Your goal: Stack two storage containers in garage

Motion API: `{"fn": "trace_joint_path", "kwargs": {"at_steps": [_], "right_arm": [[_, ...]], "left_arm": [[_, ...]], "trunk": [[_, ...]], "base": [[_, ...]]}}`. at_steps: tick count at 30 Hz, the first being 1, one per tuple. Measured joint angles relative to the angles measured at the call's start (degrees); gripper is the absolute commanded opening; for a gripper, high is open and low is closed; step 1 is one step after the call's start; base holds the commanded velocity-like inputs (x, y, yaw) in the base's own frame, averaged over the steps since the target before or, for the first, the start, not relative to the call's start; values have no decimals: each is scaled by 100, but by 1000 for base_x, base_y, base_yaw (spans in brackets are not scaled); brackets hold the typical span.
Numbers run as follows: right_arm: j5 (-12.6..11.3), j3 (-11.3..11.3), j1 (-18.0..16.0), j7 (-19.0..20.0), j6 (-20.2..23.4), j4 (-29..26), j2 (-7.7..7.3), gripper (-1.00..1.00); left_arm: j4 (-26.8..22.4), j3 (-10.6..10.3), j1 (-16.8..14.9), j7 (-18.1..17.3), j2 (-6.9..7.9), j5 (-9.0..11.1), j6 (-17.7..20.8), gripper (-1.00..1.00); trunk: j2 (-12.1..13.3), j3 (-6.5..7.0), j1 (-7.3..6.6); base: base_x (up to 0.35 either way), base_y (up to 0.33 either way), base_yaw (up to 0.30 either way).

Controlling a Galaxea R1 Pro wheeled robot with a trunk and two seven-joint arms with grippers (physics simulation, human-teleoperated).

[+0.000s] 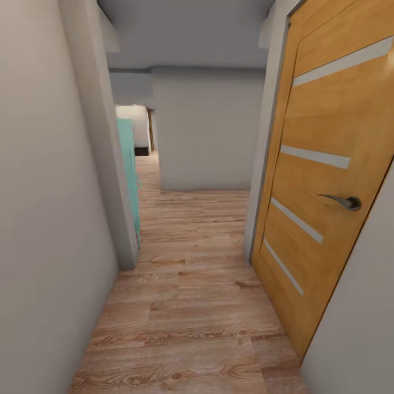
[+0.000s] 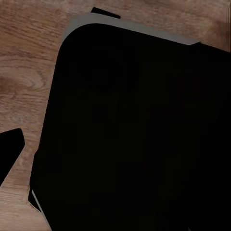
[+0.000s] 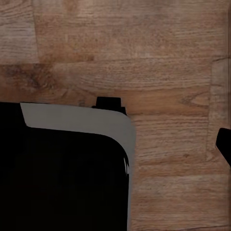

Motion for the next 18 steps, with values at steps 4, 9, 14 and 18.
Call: {"fn": "trace_joint_path", "kwargs": {"at_steps": [4,9,14,18], "right_arm": [[2,0,0,-1,3,0,0,100],[-1,0,0,6,1,0,5,100],[32,13,0,10,30,0,6,100],[42,15,1,9,6,-2,5,100]], "left_arm": [[1,0,0,0,0,1,3,100],[2,0,0,0,-6,8,5,100],[2,0,0,0,-4,10,2,100],[2,0,0,0,-1,10,5,100]], "trunk": [[0,0,0],[0,0,0],[0,0,0],[0,0,0]], "base": [[306,-88,0],[306,-72,0],[311,-11,0],[313,-2,0]]}}
